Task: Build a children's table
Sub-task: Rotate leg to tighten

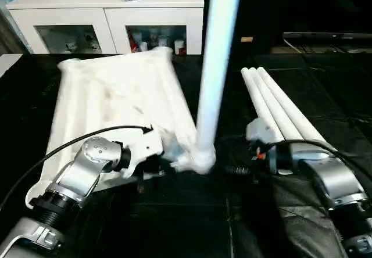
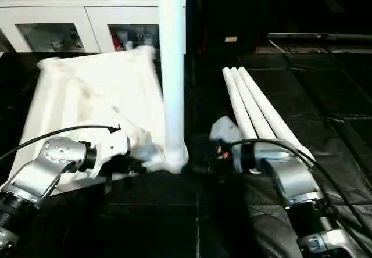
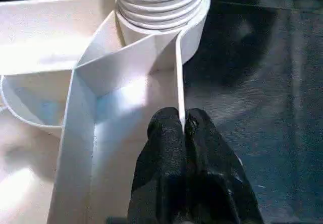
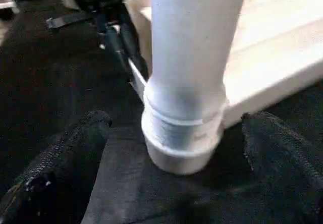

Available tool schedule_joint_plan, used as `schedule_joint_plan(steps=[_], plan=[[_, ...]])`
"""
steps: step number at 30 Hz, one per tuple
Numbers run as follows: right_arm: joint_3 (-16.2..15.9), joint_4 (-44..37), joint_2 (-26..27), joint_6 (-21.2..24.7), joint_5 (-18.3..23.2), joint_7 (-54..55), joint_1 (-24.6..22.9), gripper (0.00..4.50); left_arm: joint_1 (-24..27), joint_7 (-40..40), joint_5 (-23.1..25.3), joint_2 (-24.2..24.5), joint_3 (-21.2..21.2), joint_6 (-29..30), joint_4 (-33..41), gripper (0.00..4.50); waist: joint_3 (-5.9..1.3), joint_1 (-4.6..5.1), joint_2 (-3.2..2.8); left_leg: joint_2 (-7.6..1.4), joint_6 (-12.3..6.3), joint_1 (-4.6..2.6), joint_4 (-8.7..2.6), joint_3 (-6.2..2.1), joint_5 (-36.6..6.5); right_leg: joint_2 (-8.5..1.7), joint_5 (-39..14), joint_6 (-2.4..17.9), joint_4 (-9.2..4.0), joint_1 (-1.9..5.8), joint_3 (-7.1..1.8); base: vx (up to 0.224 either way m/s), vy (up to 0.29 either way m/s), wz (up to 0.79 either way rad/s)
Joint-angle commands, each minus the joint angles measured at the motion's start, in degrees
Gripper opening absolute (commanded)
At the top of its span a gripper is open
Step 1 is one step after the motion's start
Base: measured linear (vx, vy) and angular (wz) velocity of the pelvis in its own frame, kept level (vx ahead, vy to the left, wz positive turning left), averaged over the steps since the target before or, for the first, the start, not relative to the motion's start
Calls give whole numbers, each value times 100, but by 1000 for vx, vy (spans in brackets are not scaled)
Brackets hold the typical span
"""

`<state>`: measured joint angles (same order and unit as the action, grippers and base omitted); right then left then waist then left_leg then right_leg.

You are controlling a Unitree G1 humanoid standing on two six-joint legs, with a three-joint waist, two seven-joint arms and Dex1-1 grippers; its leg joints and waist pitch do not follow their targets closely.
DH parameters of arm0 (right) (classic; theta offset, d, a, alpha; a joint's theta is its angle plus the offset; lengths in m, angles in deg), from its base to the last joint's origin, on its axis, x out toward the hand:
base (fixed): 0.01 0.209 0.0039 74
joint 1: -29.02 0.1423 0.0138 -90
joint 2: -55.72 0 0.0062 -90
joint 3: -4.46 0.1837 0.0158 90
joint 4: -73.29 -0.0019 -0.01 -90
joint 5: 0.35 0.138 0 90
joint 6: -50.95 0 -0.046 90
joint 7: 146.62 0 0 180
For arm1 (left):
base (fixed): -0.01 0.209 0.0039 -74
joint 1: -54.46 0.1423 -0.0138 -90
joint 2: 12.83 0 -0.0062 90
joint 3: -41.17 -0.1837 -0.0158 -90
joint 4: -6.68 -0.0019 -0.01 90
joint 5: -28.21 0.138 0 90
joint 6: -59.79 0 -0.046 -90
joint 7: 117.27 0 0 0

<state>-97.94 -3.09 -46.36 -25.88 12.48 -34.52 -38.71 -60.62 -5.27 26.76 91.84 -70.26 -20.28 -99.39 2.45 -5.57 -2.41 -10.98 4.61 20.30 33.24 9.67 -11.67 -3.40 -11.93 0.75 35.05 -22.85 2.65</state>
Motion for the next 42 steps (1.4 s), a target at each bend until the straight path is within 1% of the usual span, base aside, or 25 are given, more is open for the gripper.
schedule_joint_plan(steps=[1, 2, 4, 6, 7, 8, 9, 10, 11, 14, 15, 16, 19, 20, 21, 22, 24, 26, 28, 32, 33, 36, 40, 41, 42], plan=[[-102, -17, -10, -4, -27, -127, 117, 447, -31, -342, 66, 38, -352, -103, 80, 0, -350, 7, -6, -197, -369, 6, -297, -33, -525, -387, 206, 1514, -305, 348, -233, 0, 0, 0], [-147, 4, 7, -6, -28, -185, 137, 447, -29, -428, 52, 46, -371, -129, 104, 0, -348, 11, 2, -194, -377, 11, -295, -31, -519, -381, 205, 1517, -305, 346, -228, 0, 0, 0], [-196, 21, 39, 18, -8, -255, 158, 447, -17, -515, 31, 44, -375, -130, 150, 0, -344, 7, -8, -200, -369, 9, -292, -32, -551, -393, 140, 1519, -306, 342, -230, 0, 0, 0], [-241, 106, 118, 48, 2, -274, 201, 419, -3, -594, 20, 61, -392, -120, 224, 0, -344, 6, -9, -203, -348, 8, -289, -31, -584, -393, 109, 1524, -307, 338, -232, 0, 0, 0], [-256, 144, 151, 53, 2, -279, 220, 419, -3, -622, 25, 75, -405, -134, 243, 0, -343, 0, -2, -207, -336, 6, -295, -33, -617, -401, 44, 1530, -306, 338, -233, 0, 0, 0], [-272, 182, 190, 76, 20, -300, 238, 408, 3, -667, 18, 97, -425, -128, 296, 0, -341, 1, -9, -206, -321, 4, -295, -31, -634, -396, -4, 1521, -309, 331, -231, 0, 0, 0], [-278, 191, 199, 86, 26, -313, 243, 400, 4, -683, 14, 103, -428, -123, 313, 0, -344, 0, 0, -203, -315, 3, -293, -30, -639, -395, -12, 1519, -307, 334, -232, 0, 0, 0], [-290, 213, 213, 73, 23, -327, 249, 400, 9, -706, 8, 112, -433, -115, 339, 0, -342, -3, -8, -205, -302, 3, -294, -32, -649, -397, -42, 1512, -306, 332, -233, 0, 0, 0], [-320, 253, 228, 71, 24, -373, 264, 383, 19, -755, -2, 130, -447, -112, 377, 0, -341, -4, -8, -204, -292, -1, -293, -30, -668, -396, -72, 1508, -309, 329, -234, 0, 0, 0], [-340, 276, 233, 77, 36, -406, 275, 364, 26, -784, 6, 133, -449, -118, 388, 0, -348, -12, -6, -197, -298, 10, -286, -32, -596, -393, 18, 1486, -299, 340, -235, 0, 0, 0], [-350, 280, 238, 89, 41, -436, 274, 340, 35, -792, 13, 134, -447, -115, 402, 0, -351, -14, 0, -197, -300, 8, -284, -32, -583, -396, 39, 1486, -297, 342, -235, 0, 0, 0], [-354, 279, 241, 99, 42, -455, 271, 340, 41, -795, 15, 137, -446, -111, 413, 0, -355, -16, -4, -196, -308, 8, -280, -32, -551, -393, 91, 1492, -289, 341, -235, 0, 0, 0], [-370, 282, 247, 123, 42, -508, 247, 319, 49, -801, 19, 138, -448, -102, 427, 0, -361, -18, -5, -194, -327, 13, -273, -33, -517, -391, 148, 1502, -283, 343, -230, 0, 0, 0], [-373, 271, 251, 143, 50, -516, 231, 297, 53, -798, 19, 138, -448, -100, 430, 0, -364, -18, -8, -193, -332, 14, -271, -34, -501, -391, 174, 1505, -277, 346, -230, 0, 0, 0], [-374, 263, 254, 157, 56, -518, 222, 297, 55, -796, 20, 138, -449, -99, 433, 0, -364, -19, -6, -191, -335, 13, -269, -32, -493, -387, 185, 1505, -279, 345, -229, 0, 0, 0], [-382, 259, 255, 153, 57, -518, 215, 282, 56, -790, 16, 140, -454, -95, 437, 0, -364, -18, -3, -190, -342, 17, -269, -34, -476, -386, 208, 1509, -274, 349, -229, 0, 0, 0], [-394, 251, 256, 160, 61, -530, 202, 279, 60, -783, 13, 140, -459, -87, 441, 0, -366, -23, -17, -193, -334, 9, -266, -34, -505, -391, 167, 1510, -278, 342, -228, 0, 0, 0], [-412, 231, 254, 164, 70, -536, 170, 270, 72, -771, 20, 127, -455, -91, 431, 0, -367, -20, -11, -192, -327, 12, -266, -35, -502, -386, 192, 1516, -275, 346, -226, 0, 0, 0], [-416, 206, 248, 175, 74, -530, 143, 269, 77, -756, 22, 119, -447, -91, 418, 0, -367, -19, -17, -189, -322, 13, -264, -35, -515, -386, 187, 1514, -273, 348, -225, 0, 0, 0], [-412, 190, 247, 190, 68, -534, 112, 266, 77, -730, 24, 106, -431, -88, 394, 0, -370, -21, -11, -187, -322, 15, -261, -36, -492, -384, 207, 1514, -269, 352, -225, 0, 0, 0], [-421, 188, 243, 187, 60, -529, 99, 266, 74, -725, 25, 104, -426, -88, 380, 0, -371, -24, -28, -188, -321, 12, -260, -38, -492, -385, 207, 1514, -269, 349, -224, 0, 0, 0], [-437, 191, 235, 164, 43, -518, 86, 266, 64, -726, 27, 104, -420, -85, 350, 0, -373, -21, -18, -185, -321, 14, -258, -36, -504, -384, 217, 1520, -270, 353, -223, 0, 0, 0], [-419, 200, 260, 175, 38, -445, 73, 266, 58, -724, 29, 106, -412, -85, 337, 0, -378, -24, -20, -186, -320, 12, -254, -37, -480, -384, 246, 1523, -265, 353, -224, 0, 0, 0], [-416, 205, 266, 178, 43, -442, 68, 301, 57, -720, 32, 103, -411, -90, 327, 0, -377, -25, -36, -186, -321, 10, -254, -40, -489, -381, 247, 1528, -262, 349, -221, 0, 0, 0], [-408, 198, 269, 188, 50, -431, 58, 336, 55, -718, 35, 101, -410, -98, 315, 0, -376, -22, -29, -187, -322, 8, -255, -38, -497, -380, 248, 1527, -266, 349, -221, 0, 0, 0]])
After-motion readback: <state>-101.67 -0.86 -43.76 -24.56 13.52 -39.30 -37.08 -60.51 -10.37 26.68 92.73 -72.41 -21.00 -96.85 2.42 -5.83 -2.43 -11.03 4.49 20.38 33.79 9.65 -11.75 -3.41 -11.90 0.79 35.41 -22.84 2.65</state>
